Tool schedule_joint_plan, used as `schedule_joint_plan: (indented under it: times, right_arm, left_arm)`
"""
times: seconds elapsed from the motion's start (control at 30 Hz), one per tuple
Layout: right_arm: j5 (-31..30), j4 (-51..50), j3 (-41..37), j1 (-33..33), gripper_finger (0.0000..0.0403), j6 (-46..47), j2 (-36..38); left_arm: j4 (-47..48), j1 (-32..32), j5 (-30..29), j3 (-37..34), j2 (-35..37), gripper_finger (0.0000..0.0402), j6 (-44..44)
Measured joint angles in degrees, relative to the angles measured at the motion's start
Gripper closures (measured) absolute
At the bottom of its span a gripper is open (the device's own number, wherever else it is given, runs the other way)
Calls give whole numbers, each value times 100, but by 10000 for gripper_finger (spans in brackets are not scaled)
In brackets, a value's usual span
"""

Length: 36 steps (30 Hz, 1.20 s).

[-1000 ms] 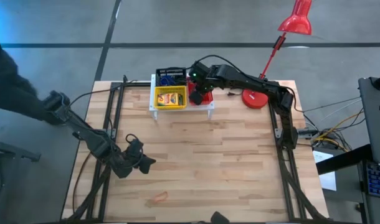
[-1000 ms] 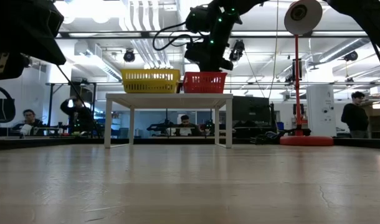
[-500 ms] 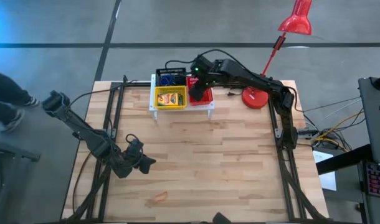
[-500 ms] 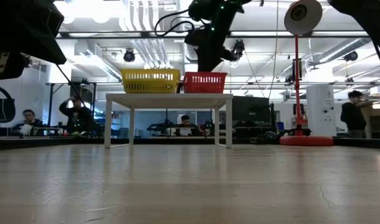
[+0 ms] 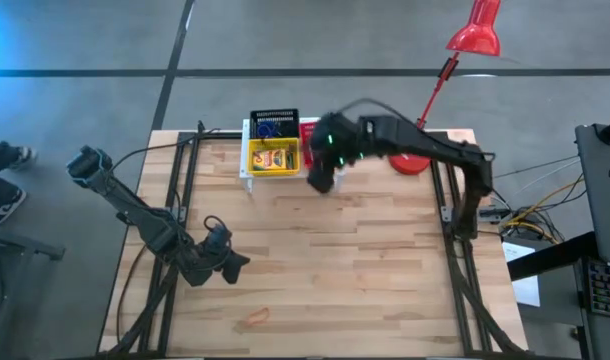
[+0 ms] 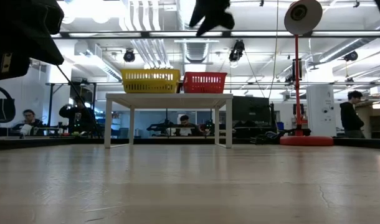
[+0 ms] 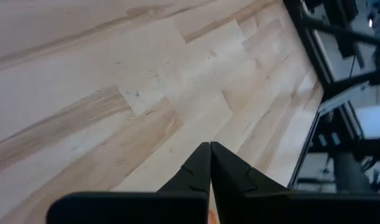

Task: Pick & Place Office Desk Supplies
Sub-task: Put the orange rubber band into the red basket on the shelf

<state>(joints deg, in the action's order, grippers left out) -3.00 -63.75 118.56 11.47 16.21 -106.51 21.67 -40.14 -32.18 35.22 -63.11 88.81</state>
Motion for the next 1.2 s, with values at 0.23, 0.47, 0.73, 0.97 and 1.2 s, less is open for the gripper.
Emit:
schedule_joint_plan:
  times: [0.23,0.47,0.73,0.97,1.2]
  right_arm:
    - [-393,535,-1118,-1651,235,766,559]
    - [-1139,1949,-2673,-3194,246,2716,779]
    - [-1705,2353,-3549,-3926,259,4122,798]
    - [-1828,2355,-3756,-3945,269,3692,964]
    - [-1821,2334,-4049,-3948,277,3164,1193]
  left_arm:
    - [-2,0,301,0,0,391,-655]
    - [-845,-77,892,0,-6,391,-2385]
    - [-1469,-727,1239,453,-435,391,-3786]
    - [-1453,-1078,1354,678,-1577,372,-2254]
    - [-1738,-1079,1946,795,-2444,257,-2020]
